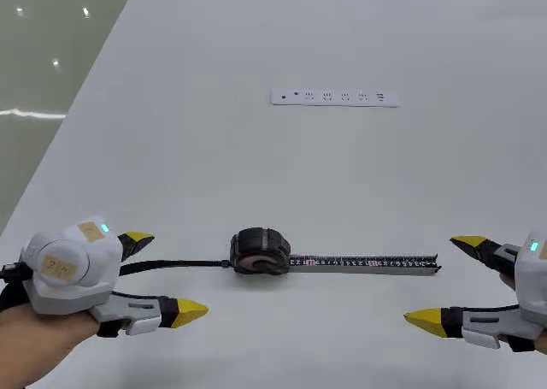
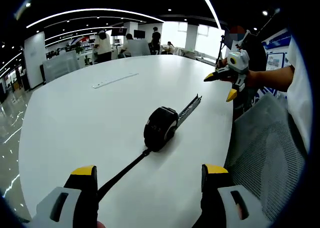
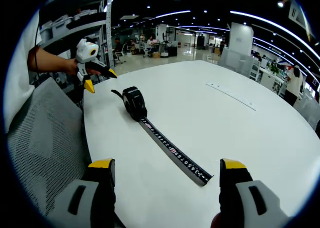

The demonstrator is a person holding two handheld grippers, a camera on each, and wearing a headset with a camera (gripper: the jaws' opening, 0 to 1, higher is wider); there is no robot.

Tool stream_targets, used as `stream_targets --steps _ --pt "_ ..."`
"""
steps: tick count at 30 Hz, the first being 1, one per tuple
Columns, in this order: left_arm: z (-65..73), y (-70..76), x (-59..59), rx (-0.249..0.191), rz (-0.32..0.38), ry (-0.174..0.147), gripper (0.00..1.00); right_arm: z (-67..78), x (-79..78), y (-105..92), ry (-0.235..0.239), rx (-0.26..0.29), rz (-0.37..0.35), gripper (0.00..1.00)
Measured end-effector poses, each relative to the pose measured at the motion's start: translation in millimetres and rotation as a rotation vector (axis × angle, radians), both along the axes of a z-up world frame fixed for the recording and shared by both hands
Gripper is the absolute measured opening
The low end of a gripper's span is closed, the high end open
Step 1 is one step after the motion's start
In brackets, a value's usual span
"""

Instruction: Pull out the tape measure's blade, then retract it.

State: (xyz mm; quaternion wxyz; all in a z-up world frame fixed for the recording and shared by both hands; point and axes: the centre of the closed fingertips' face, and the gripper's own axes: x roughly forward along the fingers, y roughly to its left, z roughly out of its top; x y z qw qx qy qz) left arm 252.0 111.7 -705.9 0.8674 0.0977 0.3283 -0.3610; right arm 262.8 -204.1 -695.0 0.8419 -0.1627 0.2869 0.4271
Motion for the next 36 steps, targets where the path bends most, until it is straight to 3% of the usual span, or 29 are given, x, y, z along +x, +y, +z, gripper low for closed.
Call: stream_targets --steps 14,17,23,36 --pt "0.2 9.5 -9.5 -0.015 0.075 -0.007 0.86 -5.4 -3.2 6.0 -0.007 0.031 -0.025 0.88" --pt "-0.6 10.9 -10.8 -0.029 0.089 0.003 0.87 -6.1 -3.9 4.7 -0.002 0.043 -0.033 0.89" --pt "3.7 12.4 -10.6 -0.066 0.126 -0.008 0.89 -6.0 -8.3 1.7 -0.005 0.069 -0.056 0.91" --pt "1.3 13.9 -29.4 -0.100 0.175 -0.028 0.91 -5.2 -20.9 3.7 -0.021 0.090 -0.076 0.92"
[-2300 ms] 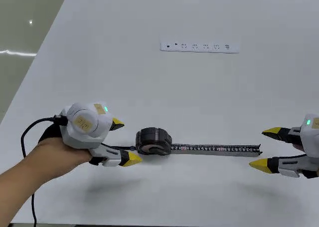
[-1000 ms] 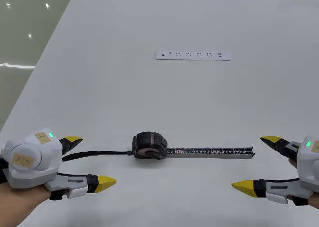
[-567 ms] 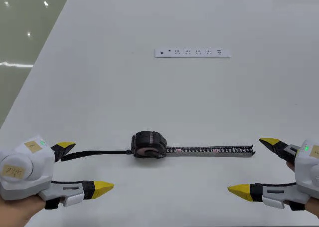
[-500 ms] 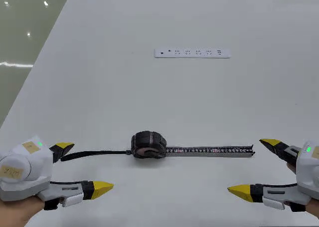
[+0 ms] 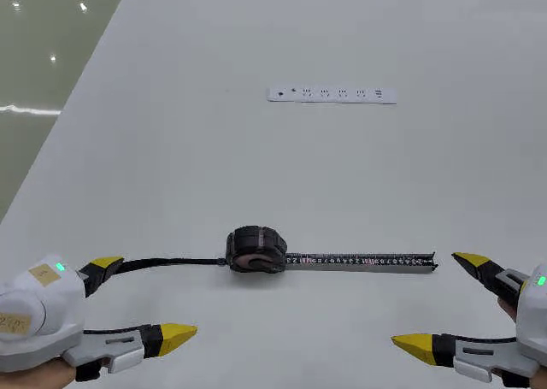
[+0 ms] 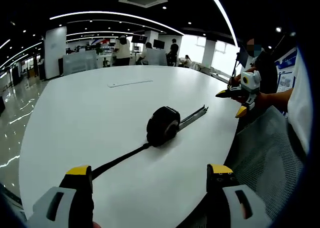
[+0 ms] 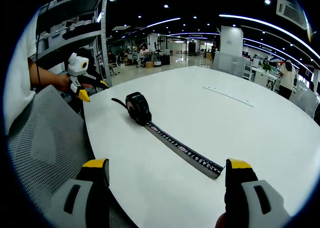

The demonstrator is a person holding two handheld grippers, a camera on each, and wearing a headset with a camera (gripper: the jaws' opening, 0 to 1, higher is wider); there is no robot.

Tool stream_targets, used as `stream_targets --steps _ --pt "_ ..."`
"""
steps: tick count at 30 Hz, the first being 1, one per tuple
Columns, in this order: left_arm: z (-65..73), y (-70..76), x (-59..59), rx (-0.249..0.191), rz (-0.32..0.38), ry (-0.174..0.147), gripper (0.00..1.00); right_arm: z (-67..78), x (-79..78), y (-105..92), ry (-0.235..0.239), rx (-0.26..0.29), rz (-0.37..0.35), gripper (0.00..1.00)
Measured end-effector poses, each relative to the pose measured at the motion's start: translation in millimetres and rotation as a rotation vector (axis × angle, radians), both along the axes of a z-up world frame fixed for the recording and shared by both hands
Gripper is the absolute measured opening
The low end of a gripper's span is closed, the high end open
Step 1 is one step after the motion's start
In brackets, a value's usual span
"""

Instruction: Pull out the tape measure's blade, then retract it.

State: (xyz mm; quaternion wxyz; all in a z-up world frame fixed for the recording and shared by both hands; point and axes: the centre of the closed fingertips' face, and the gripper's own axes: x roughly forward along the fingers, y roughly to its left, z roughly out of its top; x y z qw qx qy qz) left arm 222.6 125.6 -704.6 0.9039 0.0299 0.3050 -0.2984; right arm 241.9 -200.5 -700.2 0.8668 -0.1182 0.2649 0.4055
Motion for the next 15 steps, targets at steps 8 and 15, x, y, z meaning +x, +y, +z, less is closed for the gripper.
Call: stream_targets --steps 8,15 --pt "-5.7 4.2 -9.0 -0.013 0.037 0.013 0.93 -4.0 -8.2 -3.9 0.004 0.008 -0.017 0.92" --pt "-4.1 3.6 -15.1 -0.050 0.056 -0.001 0.93 -4.6 -14.0 -4.7 0.013 0.031 -0.040 0.92"
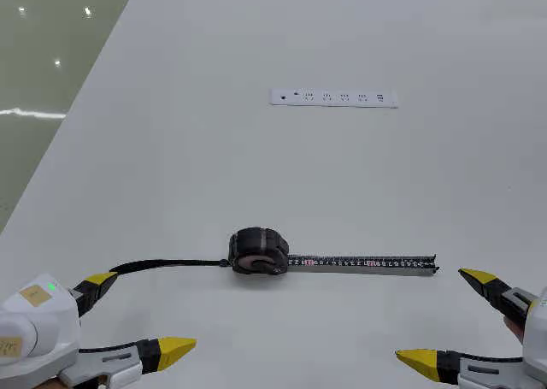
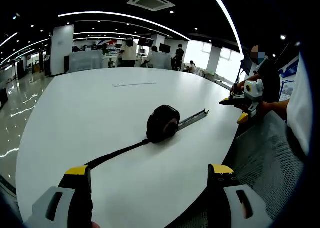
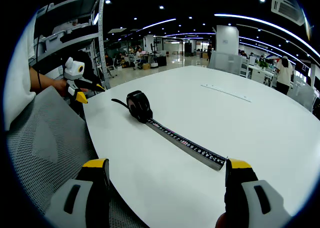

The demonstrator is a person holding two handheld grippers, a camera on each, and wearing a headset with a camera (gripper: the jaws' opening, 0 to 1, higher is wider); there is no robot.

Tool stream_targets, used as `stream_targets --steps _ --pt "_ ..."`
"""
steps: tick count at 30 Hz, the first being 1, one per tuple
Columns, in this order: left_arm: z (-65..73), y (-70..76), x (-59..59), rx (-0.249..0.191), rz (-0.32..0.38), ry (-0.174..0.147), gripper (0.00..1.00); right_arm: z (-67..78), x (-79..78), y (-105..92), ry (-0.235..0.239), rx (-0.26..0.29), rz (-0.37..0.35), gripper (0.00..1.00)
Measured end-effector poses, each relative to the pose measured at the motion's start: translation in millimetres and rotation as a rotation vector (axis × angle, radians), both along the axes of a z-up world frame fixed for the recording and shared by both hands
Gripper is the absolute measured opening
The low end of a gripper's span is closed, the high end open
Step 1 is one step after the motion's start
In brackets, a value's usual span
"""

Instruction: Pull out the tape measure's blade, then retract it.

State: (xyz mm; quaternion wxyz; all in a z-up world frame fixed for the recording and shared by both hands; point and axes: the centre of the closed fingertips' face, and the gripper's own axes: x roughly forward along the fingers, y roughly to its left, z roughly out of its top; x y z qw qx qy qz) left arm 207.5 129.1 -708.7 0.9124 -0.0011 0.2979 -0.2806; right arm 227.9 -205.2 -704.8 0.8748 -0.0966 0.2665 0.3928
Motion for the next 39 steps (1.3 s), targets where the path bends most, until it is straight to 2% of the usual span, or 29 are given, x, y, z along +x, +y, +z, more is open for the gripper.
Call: stream_targets --steps 3,6,16,21,28,39 --pt "-6.0 1.2 -2.7 -0.012 0.015 0.005 0.93 -1.2 -3.4 1.9 0.002 0.006 -0.005 0.92" --pt "-3.3 1.7 -3.1 -0.040 0.041 0.000 0.93 -2.4 -4.4 0.5 0.005 0.012 -0.017 0.92" --pt "-4.3 -0.4 -8.8 -0.037 0.052 -0.013 0.95 -13.2 -12.6 -7.6 0.032 0.007 -0.032 0.93" --pt "-8.6 -1.4 -11.5 -0.038 0.060 -0.002 0.95 -16.8 -15.7 -9.4 0.041 0.005 -0.036 0.93" --pt "-11.3 -2.3 -9.9 -0.043 0.060 -0.002 0.95 -18.0 -16.8 -10.2 0.046 0.007 -0.041 0.93" --pt "-11.4 4.4 -7.2 -0.037 0.068 -0.007 0.95 -17.3 -15.4 -8.0 0.045 0.009 -0.039 0.93"
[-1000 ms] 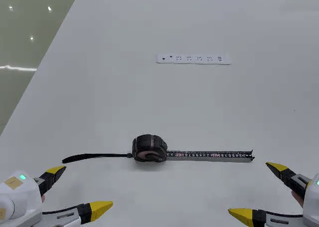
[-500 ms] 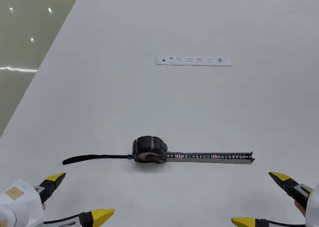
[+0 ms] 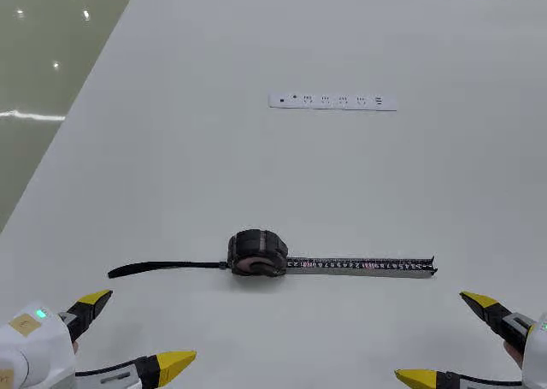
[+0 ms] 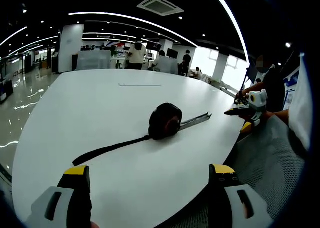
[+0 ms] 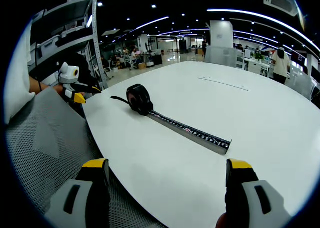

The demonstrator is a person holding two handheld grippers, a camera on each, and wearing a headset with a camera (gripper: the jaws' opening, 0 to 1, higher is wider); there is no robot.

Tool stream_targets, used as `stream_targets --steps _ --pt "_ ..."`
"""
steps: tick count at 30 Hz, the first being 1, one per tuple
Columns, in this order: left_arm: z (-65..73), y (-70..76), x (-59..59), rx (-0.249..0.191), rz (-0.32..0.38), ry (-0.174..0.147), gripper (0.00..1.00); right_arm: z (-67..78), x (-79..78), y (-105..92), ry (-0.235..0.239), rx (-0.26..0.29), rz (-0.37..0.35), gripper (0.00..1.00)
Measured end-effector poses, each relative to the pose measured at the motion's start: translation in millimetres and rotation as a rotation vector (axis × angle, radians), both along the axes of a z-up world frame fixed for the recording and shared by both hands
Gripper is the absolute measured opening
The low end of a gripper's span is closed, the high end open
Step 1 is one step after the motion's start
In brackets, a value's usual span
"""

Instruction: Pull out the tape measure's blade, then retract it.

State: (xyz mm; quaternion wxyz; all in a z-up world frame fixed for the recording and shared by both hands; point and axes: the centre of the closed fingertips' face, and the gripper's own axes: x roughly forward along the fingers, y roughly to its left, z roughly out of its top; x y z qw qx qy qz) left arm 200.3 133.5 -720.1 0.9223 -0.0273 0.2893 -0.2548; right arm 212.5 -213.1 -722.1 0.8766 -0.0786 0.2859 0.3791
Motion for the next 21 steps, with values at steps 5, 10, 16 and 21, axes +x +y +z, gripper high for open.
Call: stream_targets --steps 5,10,16,21 --pt "-1.6 0.5 0.0 0.001 0.000 0.003 0.95 -0.2 0.2 -0.2 0.001 0.002 -0.001 0.93" --pt "1.0 -1.5 3.0 0.003 -0.002 -0.001 0.95 0.7 1.9 -1.5 -0.002 0.004 -0.004 0.93" --pt "2.4 -11.5 6.3 0.003 -0.023 0.008 0.95 0.5 3.3 -0.5 -0.002 -0.002 0.008 0.93" --pt "6.7 -17.5 9.8 -0.008 -0.035 0.010 0.95 0.4 4.2 -0.7 -0.003 -0.001 0.010 0.93"
